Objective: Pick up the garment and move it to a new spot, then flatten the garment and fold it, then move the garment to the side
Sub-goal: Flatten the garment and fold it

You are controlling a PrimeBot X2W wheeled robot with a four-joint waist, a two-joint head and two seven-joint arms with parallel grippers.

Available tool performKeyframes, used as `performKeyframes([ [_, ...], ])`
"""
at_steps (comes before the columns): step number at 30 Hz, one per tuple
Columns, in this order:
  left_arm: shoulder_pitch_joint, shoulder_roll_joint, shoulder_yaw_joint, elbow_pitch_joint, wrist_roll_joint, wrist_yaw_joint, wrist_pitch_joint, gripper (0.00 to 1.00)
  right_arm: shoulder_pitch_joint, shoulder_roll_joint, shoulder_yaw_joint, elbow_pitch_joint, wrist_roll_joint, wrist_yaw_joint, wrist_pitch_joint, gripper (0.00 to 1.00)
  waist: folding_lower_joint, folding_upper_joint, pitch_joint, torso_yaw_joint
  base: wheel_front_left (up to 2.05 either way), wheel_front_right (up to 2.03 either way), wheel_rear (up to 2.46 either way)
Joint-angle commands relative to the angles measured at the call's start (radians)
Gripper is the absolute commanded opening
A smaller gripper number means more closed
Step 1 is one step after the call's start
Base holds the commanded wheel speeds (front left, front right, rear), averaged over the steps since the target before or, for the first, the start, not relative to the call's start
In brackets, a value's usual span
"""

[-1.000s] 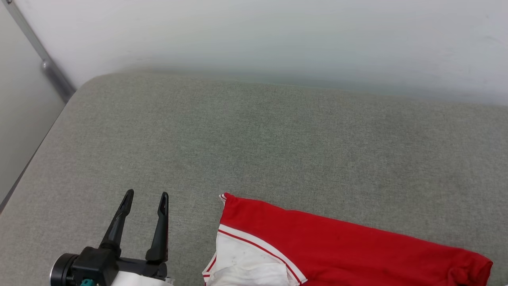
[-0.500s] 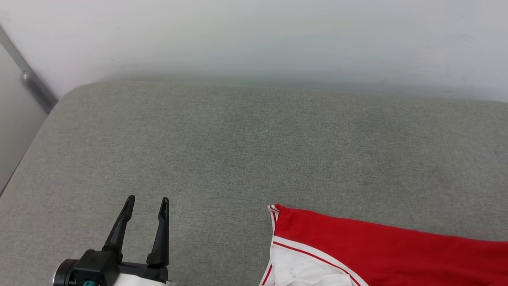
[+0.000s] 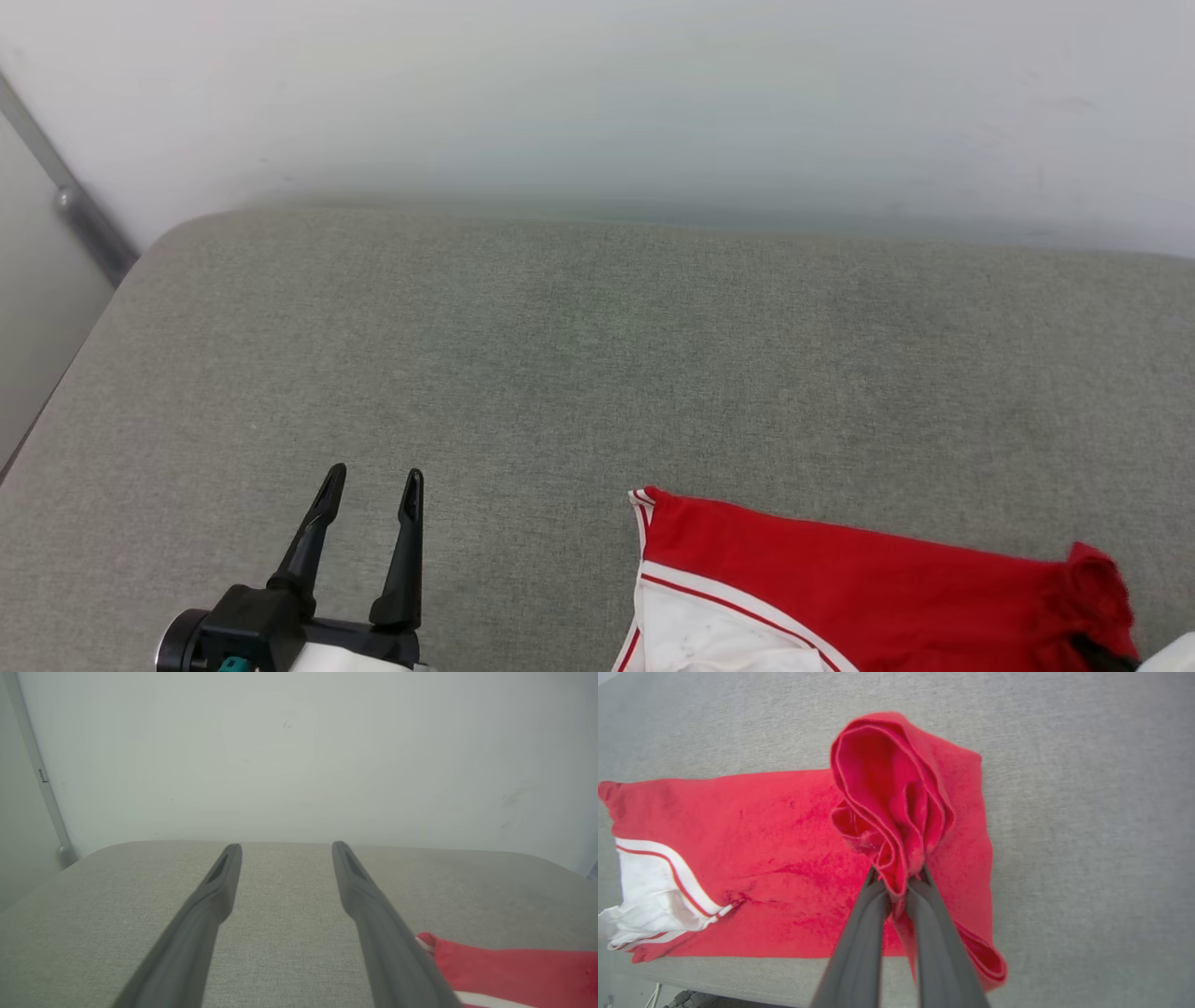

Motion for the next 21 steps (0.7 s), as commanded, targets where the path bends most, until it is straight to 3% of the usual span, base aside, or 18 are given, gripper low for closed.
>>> performKeyframes([
  [1, -0.006, 0.002, 0.001, 0.001, -0.006, -0.001, -0.002, 1.00, 0.016, 0.021, 0.026, -0.032, 0.012, 0.000, 0.019, 0.00, -0.0001, -0.0001, -0.009, 0.009, 0.00, 0.00, 0.00],
  [12, -0.002, 0.013, -0.013, 0.012, -0.008, -0.001, -0.002, 1.00, -0.021, 0.147, 0.229, -0.153, 0.081, 0.000, 0.122, 0.00, -0.0001, -0.0001, -0.035, 0.052, 0.00, 0.00, 0.00],
  [16, -0.003, 0.018, -0.018, 0.015, -0.006, -0.002, -0.002, 1.00, -0.056, 0.165, 0.296, -0.127, 0.130, 0.000, 0.110, 0.00, -0.0001, -0.0001, -0.041, 0.075, 0.00, 0.00, 0.00],
  [21, 0.003, 0.021, -0.028, 0.020, -0.001, -0.002, -0.002, 1.00, -0.101, 0.166, 0.387, -0.036, 0.213, 0.000, 0.020, 0.00, -0.0001, -0.0001, -0.046, 0.105, 0.00, 0.00, 0.00],
])
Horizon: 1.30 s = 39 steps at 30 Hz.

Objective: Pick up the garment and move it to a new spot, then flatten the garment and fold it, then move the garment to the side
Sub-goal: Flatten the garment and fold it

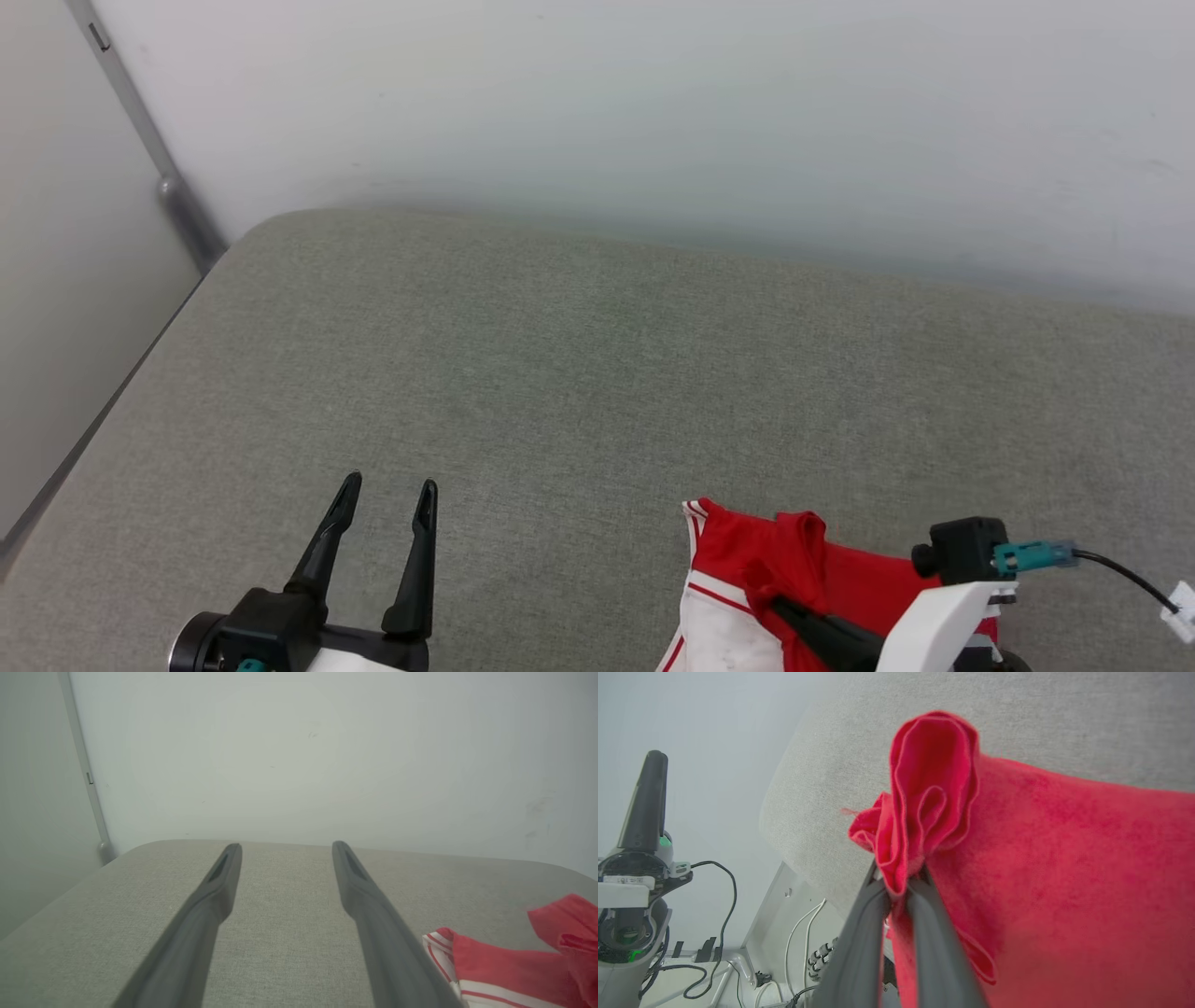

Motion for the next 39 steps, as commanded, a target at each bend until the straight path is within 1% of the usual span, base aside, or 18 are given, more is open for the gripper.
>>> performKeyframes([
  [1, 0.002, 0.006, -0.002, 0.001, 0.003, -0.002, -0.002, 1.00, -0.011, 0.003, 0.008, 0.013, 0.003, 0.000, -0.010, 0.00, 0.0000, 0.0000, 0.000, 0.009, 0.00, 0.00, 0.00],
  [6, 0.001, 0.019, 0.001, 0.007, 0.006, -0.002, -0.002, 1.00, -0.050, 0.003, 0.055, 0.103, -0.025, 0.000, -0.057, 0.00, 0.0000, 0.0000, 0.004, 0.028, 0.00, 0.00, 0.00],
  [7, 0.001, 0.021, 0.001, 0.009, 0.005, -0.002, -0.002, 1.00, -0.055, 0.003, 0.064, 0.118, -0.037, 0.000, -0.063, 0.19, 0.0000, 0.0000, 0.006, 0.031, 0.00, 0.00, 0.00],
  [8, 0.000, 0.023, 0.000, 0.009, 0.004, -0.002, -0.002, 1.00, -0.059, 0.003, 0.070, 0.131, -0.050, 0.000, -0.070, 0.75, 0.0000, 0.0000, 0.008, 0.033, 0.00, 0.00, 0.00],
  [9, 0.000, 0.023, 0.000, 0.009, 0.003, -0.002, -0.002, 1.00, -0.065, 0.003, 0.073, 0.145, -0.062, 0.000, -0.075, 1.00, 0.0000, 0.0000, 0.012, 0.034, 0.00, 0.00, 0.00],
  [11, -0.002, 0.022, 0.000, 0.009, 0.002, -0.002, -0.002, 1.00, -0.081, 0.003, 0.108, 0.151, -0.060, 0.000, -0.090, 1.00, 0.0000, 0.0000, 0.019, 0.034, 0.00, 0.00, 0.00],
  [13, -0.004, 0.019, 0.003, 0.010, 0.001, -0.002, -0.002, 1.00, -0.079, 0.002, 0.140, 0.157, -0.004, 0.000, -0.094, 1.00, 0.0000, 0.0000, 0.024, 0.032, 0.00, 0.00, 0.00],
  [15, -0.006, 0.013, 0.005, 0.012, 0.004, -0.002, -0.002, 1.00, -0.097, 0.002, 0.161, 0.151, 0.009, 0.000, -0.102, 1.00, 0.0000, 0.0000, 0.027, 0.026, 0.00, 0.00, 0.00],
  [19, -0.008, 0.007, 0.010, 0.019, 0.009, -0.002, -0.002, 1.00, -0.124, 0.002, 0.151, 0.150, -0.025, 0.000, -0.120, 1.00, 0.0000, 0.0000, 0.027, 0.009, 0.00, 0.00, 0.00],
  [21, -0.010, 0.004, 0.011, 0.019, 0.009, -0.002, -0.002, 1.00, -0.146, 0.002, 0.129, 0.140, -0.062, 0.000, -0.128, 1.00, 0.0000, 0.0000, 0.025, -0.001, 0.00, 0.00, 0.00],
  [24, -0.009, 0.002, 0.014, 0.017, 0.009, -0.002, -0.002, 1.00, -0.174, -0.007, 0.096, 0.118, -0.157, 0.000, -0.150, 1.00, 0.0000, 0.0000, 0.020, -0.019, 0.00, 0.00, 0.00],
  [26, -0.010, 0.001, 0.016, 0.013, 0.009, -0.002, -0.002, 1.00, -0.191, -0.040, 0.070, 0.097, -0.219, 0.000, -0.186, 1.00, 0.0000, 0.0000, 0.018, -0.030, 0.00, 0.00, 0.00],
  [30, -0.011, -0.002, 0.023, 0.003, 0.003, -0.002, -0.002, 1.00, -0.212, -0.116, 0.026, 0.046, -0.314, 0.000, -0.296, 1.00, 0.0000, 0.0000, 0.017, -0.055, 0.00, 0.00, 0.00],
  [31, -0.012, -0.003, 0.024, 0.000, 0.003, -0.002, -0.002, 1.00, -0.214, -0.140, 0.013, 0.035, -0.339, 0.000, -0.324, 1.00, 0.0000, 0.0000, 0.018, -0.062, 0.00, 0.00, 0.00],
  [34, -0.013, -0.005, 0.024, -0.005, 0.001, -0.002, -0.002, 1.00, -0.190, -0.182, -0.042, 0.006, -0.387, 0.000, -0.411, 1.00, 0.0000, 0.0000, 0.019, -0.079, 0.00, 0.00, 0.00],
  [37, -0.014, -0.006, 0.018, -0.009, -0.001, -0.002, -0.002, 1.00, -0.145, -0.163, -0.128, -0.020, -0.394, 0.000, -0.482, 1.00, 0.0000, 0.0000, 0.022, -0.093, 0.00, 0.00, 0.00],
  [39, -0.015, -0.006, 0.015, -0.010, -0.002, -0.002, -0.002, 1.00, -0.110, -0.154, -0.173, -0.052, -0.418, 0.000, -0.534, 1.00, 0.0000, 0.0000, 0.025, -0.101, 0.00, 0.00, 0.00],
])
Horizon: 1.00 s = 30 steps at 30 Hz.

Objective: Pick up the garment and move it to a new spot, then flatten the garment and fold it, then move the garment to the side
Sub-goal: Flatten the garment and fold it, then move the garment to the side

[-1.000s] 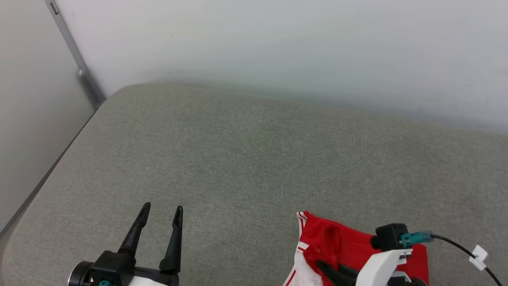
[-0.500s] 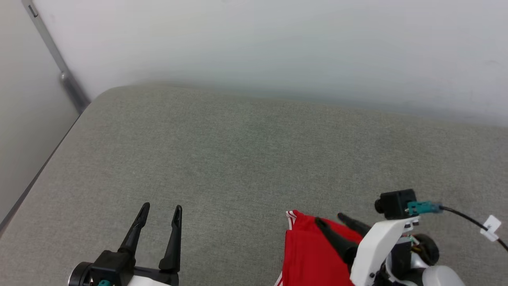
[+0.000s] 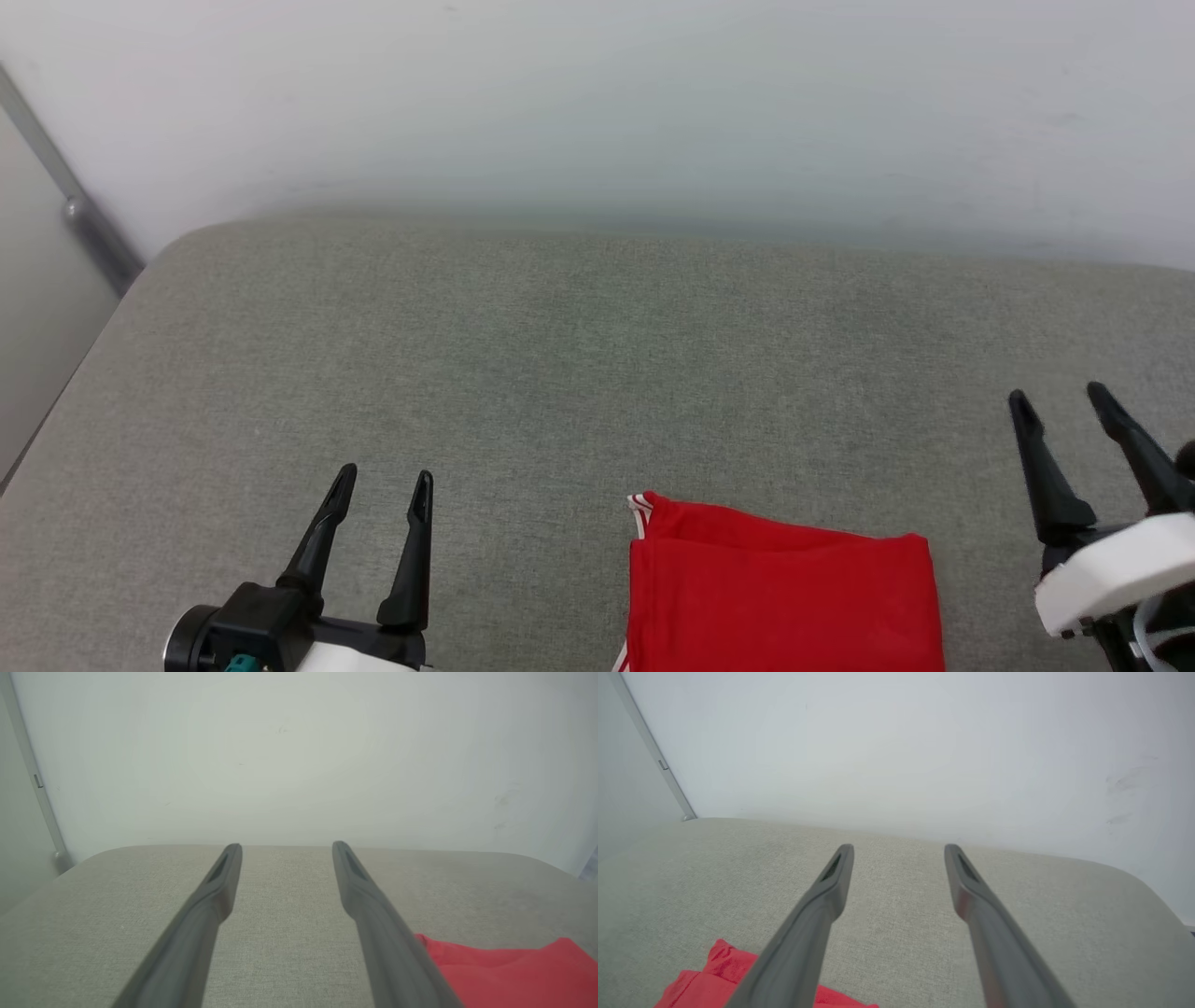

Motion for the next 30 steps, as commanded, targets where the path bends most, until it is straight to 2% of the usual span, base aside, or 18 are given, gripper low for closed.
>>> performKeyframes([
  [1, -0.007, 0.001, 0.000, -0.003, -0.002, -0.002, -0.002, 1.00, 0.027, 0.014, -0.018, -0.020, -0.015, 0.000, -0.032, 1.00, 0.0000, 0.0000, 0.004, -0.007, 0.00, 0.00, 0.00],
  [4, -0.003, 0.001, 0.008, -0.006, -0.002, -0.002, -0.002, 1.00, 0.079, 0.070, -0.081, -0.046, -0.017, 0.000, -0.122, 1.00, 0.0000, 0.0000, 0.009, -0.021, 0.00, 0.00, 0.00],
  [9, 0.007, 0.006, 0.004, 0.000, 0.006, -0.002, -0.002, 1.00, 0.153, 0.113, -0.105, -0.062, -0.059, 0.000, -0.253, 1.00, 0.0000, 0.0000, 0.009, -0.030, 0.00, 0.00, 0.00],
  [12, 0.009, 0.006, 0.007, 0.001, 0.013, -0.002, -0.002, 1.00, 0.182, 0.128, -0.098, -0.054, -0.075, 0.000, -0.294, 1.00, 0.0000, 0.0000, 0.009, -0.032, 0.00, 0.00, 0.00],
  [19, 0.007, 0.003, 0.006, 0.009, 0.029, -0.002, -0.002, 1.00, 0.203, 0.148, -0.081, -0.031, -0.090, 0.000, -0.333, 1.00, 0.0000, 0.0000, 0.014, -0.027, 0.00, 0.00, 0.00],
  [30, 0.001, -0.003, 0.007, 0.012, 0.034, -0.002, -0.002, 1.00, 0.196, 0.156, -0.073, -0.024, -0.080, 0.000, -0.325, 1.00, 0.0000, 0.0000, 0.016, -0.021, 0.00, 0.00, 0.00],
])
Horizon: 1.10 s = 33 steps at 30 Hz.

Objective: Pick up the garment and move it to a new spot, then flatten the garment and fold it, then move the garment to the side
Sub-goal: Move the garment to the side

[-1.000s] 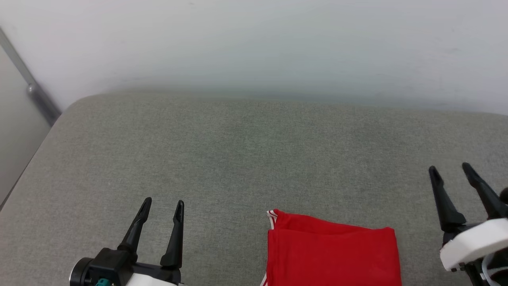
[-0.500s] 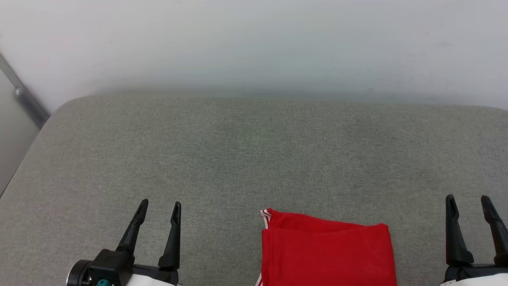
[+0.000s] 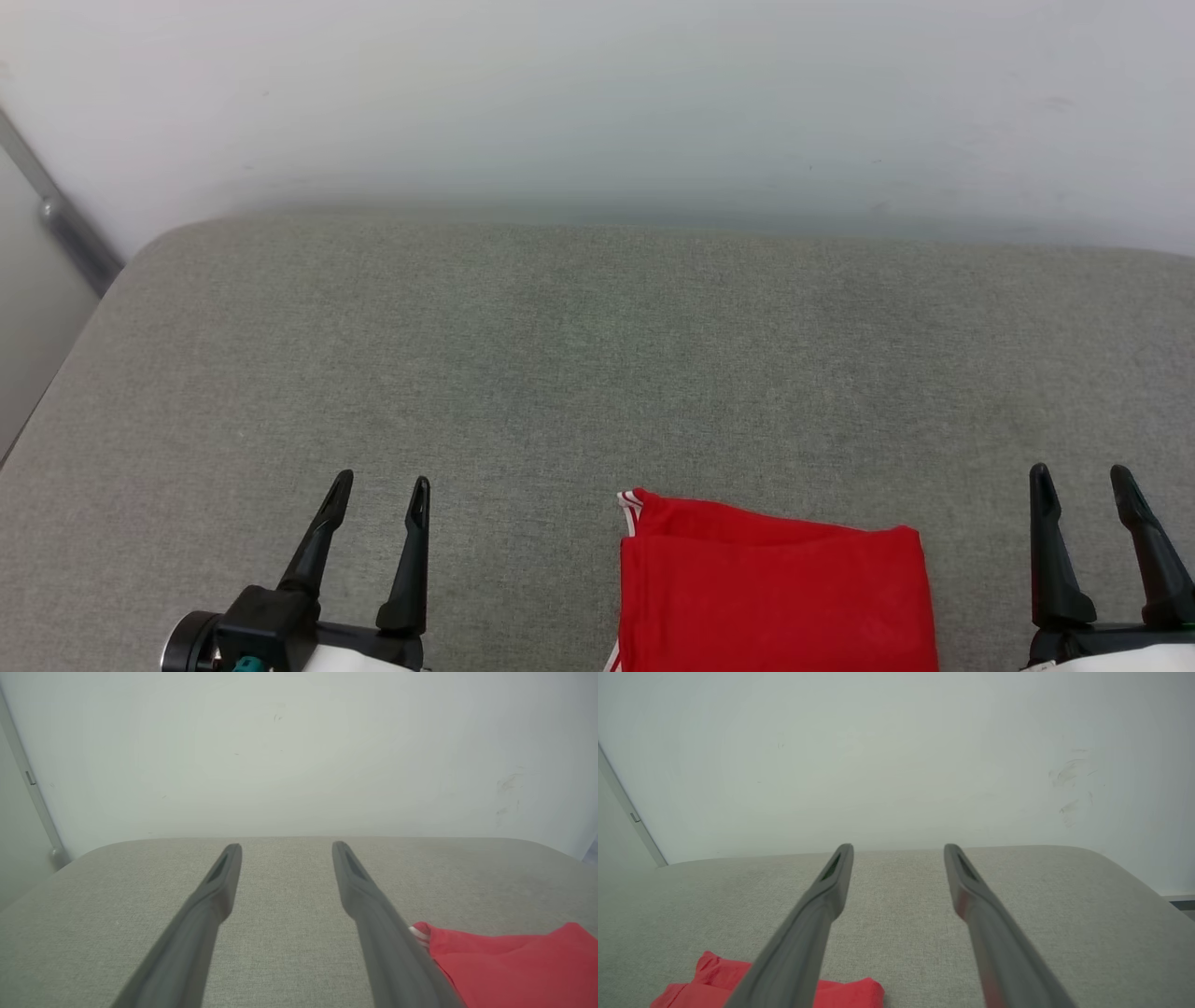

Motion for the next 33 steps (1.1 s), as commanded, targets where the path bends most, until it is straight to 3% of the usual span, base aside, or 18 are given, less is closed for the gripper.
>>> performKeyframes([
  [1, -0.001, 0.000, -0.001, 0.000, 0.002, -0.002, -0.002, 1.00, 0.001, 0.005, 0.001, 0.000, 0.000, 0.000, 0.001, 1.00, 0.0000, 0.0000, 0.000, 0.000, 0.00, 0.00, 0.00],
  [10, 0.006, 0.004, -0.007, 0.003, 0.001, -0.002, -0.002, 1.00, 0.005, 0.006, 0.007, -0.002, 0.011, 0.000, 0.020, 1.00, 0.0000, 0.0000, -0.006, -0.001, 0.00, 0.00, 0.00],
  [14, 0.001, 0.003, -0.008, 0.001, 0.001, -0.002, -0.002, 1.00, 0.004, -0.017, 0.030, -0.014, 0.033, 0.000, 0.099, 1.00, 0.0000, 0.0000, 0.000, -0.001, 0.00, 0.00, 0.00],
  [17, -0.006, 0.003, -0.007, -0.001, -0.001, -0.002, -0.002, 1.00, 0.000, -0.047, 0.047, -0.032, 0.060, 0.000, 0.243, 1.00, 0.0000, 0.0000, 0.009, 0.002, 0.00, 0.00, 0.00],
  [22, -0.010, 0.003, -0.018, 0.007, -0.009, -0.002, -0.002, 1.00, 0.005, -0.122, 0.078, -0.088, 0.113, 0.000, 0.569, 1.00, 0.0000, 0.0000, 0.024, 0.010, 0.00, 0.00, 0.00],
  [28, -0.033, 0.000, -0.033, 0.010, -0.016, -0.002, -0.002, 1.00, 0.000, -0.112, 0.056, -0.131, 0.161, 0.000, 0.943, 1.00, 0.0000, 0.0000, 0.056, 0.034, 0.00, 0.00, 0.00],
  [33, -0.056, 0.006, -0.045, 0.014, -0.018, -0.002, -0.002, 1.00, -0.027, -0.067, 0.032, -0.134, 0.132, 0.000, 1.134, 1.00, 0.0000, 0.0000, 0.097, 0.068, 0.00, 0.00, 0.00],
])
